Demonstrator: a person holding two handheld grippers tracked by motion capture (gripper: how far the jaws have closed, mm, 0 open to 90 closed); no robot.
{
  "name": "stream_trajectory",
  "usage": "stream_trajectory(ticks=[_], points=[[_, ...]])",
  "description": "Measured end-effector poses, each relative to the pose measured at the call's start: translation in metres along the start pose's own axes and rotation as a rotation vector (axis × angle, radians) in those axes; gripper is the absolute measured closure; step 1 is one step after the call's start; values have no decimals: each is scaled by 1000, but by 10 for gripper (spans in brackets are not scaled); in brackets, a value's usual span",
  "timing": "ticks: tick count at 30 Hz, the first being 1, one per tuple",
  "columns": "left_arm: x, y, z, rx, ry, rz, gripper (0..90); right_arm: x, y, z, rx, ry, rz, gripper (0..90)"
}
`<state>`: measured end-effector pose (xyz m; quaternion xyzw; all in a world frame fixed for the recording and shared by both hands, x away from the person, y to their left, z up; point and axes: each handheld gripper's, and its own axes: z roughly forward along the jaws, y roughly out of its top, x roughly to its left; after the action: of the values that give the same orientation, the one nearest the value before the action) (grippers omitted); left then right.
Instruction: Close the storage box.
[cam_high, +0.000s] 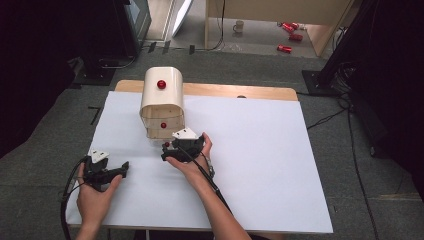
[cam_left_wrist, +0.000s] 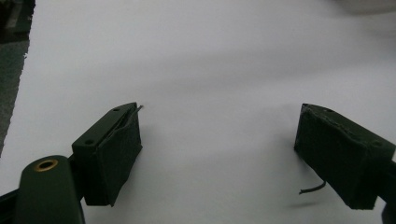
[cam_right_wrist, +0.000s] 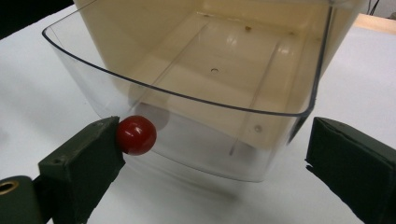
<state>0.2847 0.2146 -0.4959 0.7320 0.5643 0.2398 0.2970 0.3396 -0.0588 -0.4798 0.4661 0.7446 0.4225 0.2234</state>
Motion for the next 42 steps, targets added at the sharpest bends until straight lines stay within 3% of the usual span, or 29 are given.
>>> stream_trajectory(ticks=[6, 15, 26, 32, 42], points=[[0, 0, 0, 0, 0, 0, 146, -3, 4, 6, -1, 1, 2, 43], [0, 0, 0, 0, 0, 0, 145, -9, 6, 13, 1, 22, 53, 45], [0, 0, 0, -1, 1, 2, 146, -10, 12, 18, 15, 20, 44, 39], [0, 0, 0, -1, 1, 2, 146, -10, 10, 13, 8, 20, 3, 47], [0, 0, 0, -2, 2, 2, 146, -26, 2, -18, -1, 29, -27, 38]])
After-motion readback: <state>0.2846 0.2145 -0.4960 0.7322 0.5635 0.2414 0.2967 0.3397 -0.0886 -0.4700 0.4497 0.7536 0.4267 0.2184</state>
